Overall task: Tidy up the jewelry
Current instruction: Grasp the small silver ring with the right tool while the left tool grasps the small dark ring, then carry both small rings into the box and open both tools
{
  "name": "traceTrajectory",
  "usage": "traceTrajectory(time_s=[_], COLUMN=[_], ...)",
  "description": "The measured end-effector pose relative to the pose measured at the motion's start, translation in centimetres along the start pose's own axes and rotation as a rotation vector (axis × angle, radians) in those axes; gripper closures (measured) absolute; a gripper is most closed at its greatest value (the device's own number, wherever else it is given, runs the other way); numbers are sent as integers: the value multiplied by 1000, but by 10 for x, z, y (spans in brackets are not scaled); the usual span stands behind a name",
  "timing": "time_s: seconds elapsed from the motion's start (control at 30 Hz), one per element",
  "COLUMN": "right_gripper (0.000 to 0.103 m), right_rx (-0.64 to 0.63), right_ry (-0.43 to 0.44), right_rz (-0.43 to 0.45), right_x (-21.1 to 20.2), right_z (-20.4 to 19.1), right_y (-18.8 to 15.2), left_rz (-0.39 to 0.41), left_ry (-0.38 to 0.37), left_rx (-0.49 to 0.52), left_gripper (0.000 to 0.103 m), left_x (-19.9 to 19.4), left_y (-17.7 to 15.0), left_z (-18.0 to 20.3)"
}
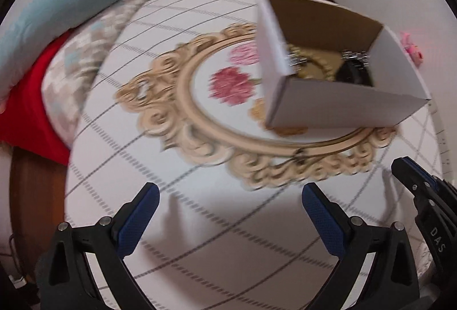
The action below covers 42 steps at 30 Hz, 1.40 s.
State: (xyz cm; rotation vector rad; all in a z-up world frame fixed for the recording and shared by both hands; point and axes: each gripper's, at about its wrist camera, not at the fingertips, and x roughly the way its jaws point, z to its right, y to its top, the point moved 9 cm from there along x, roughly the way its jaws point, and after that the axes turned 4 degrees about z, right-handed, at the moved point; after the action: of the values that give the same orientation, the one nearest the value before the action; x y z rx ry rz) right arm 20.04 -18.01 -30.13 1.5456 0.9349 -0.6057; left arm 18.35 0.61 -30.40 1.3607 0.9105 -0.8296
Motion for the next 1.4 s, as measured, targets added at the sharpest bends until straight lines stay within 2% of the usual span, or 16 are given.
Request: traceTrajectory(time_s=[0.07, 0.2, 0.27, 0.37, 0.4, 0.47, 0.57, 0.83, 1.2, 1.4], right_gripper=[91, 90, 90, 90, 90, 90, 90, 90, 90, 90], right_rx=[26, 60, 76, 94, 98, 101, 104, 106, 99, 101], right_ry=[-12, -41, -50, -54, -55, -55, -54, -40, 9, 62], right_rz=[10, 8, 3, 6, 9, 13, 18, 41, 100, 141], right_x=[-5, -8, -7, -6, -6, -7, -7, -18, -47, -69], right_z=[11, 32, 39, 43, 43, 44, 45, 43, 31, 20], right_y=[3, 2, 1, 2, 2, 3, 5, 10, 27, 51], left_rz=[14, 25, 26, 31, 35, 39, 43, 65, 126, 162], left_ry=[-13, -5, -1, -12, -10, -24, -29, -34, -95, -175], left_rx=[15, 35, 47, 55, 60, 67, 81, 79, 86, 65], left_gripper=[13, 25, 43, 64, 66, 82, 93, 93, 93, 93], left_x=[1, 7, 10, 14, 14, 14, 14, 6, -40, -74], left_y=[3, 7, 9, 12, 13, 14, 15, 11, 7, 33], left_z=[13, 30, 35, 40, 41, 43, 47, 45, 47, 56])
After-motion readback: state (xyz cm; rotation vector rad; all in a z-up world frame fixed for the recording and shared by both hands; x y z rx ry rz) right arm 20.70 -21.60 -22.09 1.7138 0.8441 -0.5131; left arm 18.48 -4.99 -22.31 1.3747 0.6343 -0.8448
